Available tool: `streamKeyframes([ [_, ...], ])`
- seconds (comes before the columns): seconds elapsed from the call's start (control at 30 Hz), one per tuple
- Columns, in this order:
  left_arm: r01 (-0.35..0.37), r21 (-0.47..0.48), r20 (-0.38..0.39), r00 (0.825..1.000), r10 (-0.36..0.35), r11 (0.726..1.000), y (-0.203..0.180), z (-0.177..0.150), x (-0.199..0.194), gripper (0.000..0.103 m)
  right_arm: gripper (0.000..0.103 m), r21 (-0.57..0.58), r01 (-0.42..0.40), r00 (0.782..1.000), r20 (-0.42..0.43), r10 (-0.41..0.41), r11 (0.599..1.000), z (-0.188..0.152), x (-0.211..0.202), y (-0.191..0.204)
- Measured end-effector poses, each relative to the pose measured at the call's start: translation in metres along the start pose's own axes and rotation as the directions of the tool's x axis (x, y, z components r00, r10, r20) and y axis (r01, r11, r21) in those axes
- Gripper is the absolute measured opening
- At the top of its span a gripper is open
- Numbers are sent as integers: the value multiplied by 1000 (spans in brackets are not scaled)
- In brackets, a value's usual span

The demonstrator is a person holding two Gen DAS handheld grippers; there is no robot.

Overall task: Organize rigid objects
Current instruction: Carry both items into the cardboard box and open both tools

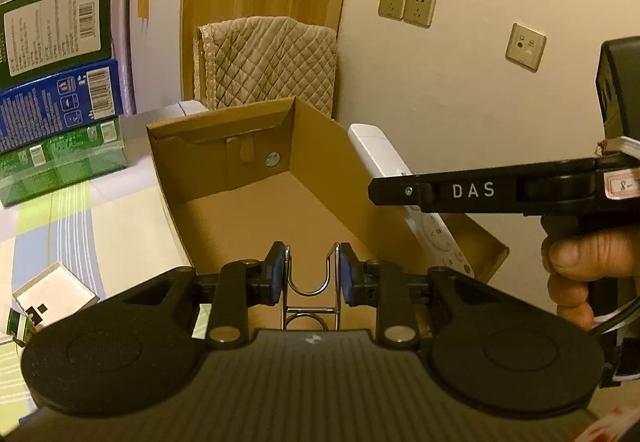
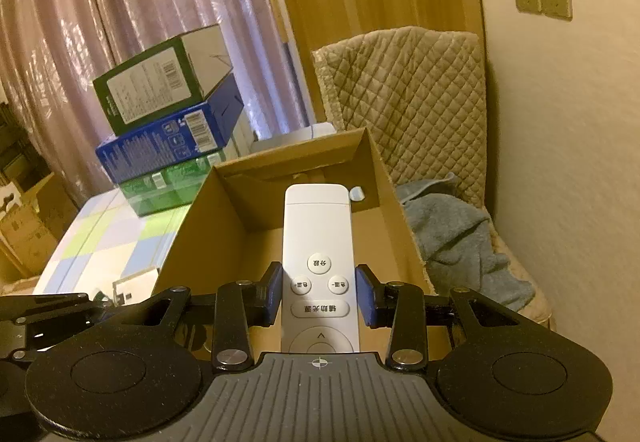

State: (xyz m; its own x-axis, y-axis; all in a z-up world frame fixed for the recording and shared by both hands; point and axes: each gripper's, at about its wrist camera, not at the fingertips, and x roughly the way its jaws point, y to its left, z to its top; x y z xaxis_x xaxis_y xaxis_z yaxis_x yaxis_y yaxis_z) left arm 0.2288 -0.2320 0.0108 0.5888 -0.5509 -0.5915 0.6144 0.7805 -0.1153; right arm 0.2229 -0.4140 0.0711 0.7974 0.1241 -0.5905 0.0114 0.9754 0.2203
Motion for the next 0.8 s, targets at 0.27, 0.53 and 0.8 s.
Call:
streamKeyframes([
  [0.27,-14,-22,30,999,15,1000,9,5,-15,31,35,-37,20,1000,-16,-21,999,-9,6,6],
  [0.53,-65,-49,87,994,69,997,25,6,-51,31,36,-70,34,999,-18,-36,997,-10,9,12],
  [0.8,-92,-68,100,990,98,993,34,-1,-69,32,36,-68,49,999,-20,-50,997,-12,16,15],
])
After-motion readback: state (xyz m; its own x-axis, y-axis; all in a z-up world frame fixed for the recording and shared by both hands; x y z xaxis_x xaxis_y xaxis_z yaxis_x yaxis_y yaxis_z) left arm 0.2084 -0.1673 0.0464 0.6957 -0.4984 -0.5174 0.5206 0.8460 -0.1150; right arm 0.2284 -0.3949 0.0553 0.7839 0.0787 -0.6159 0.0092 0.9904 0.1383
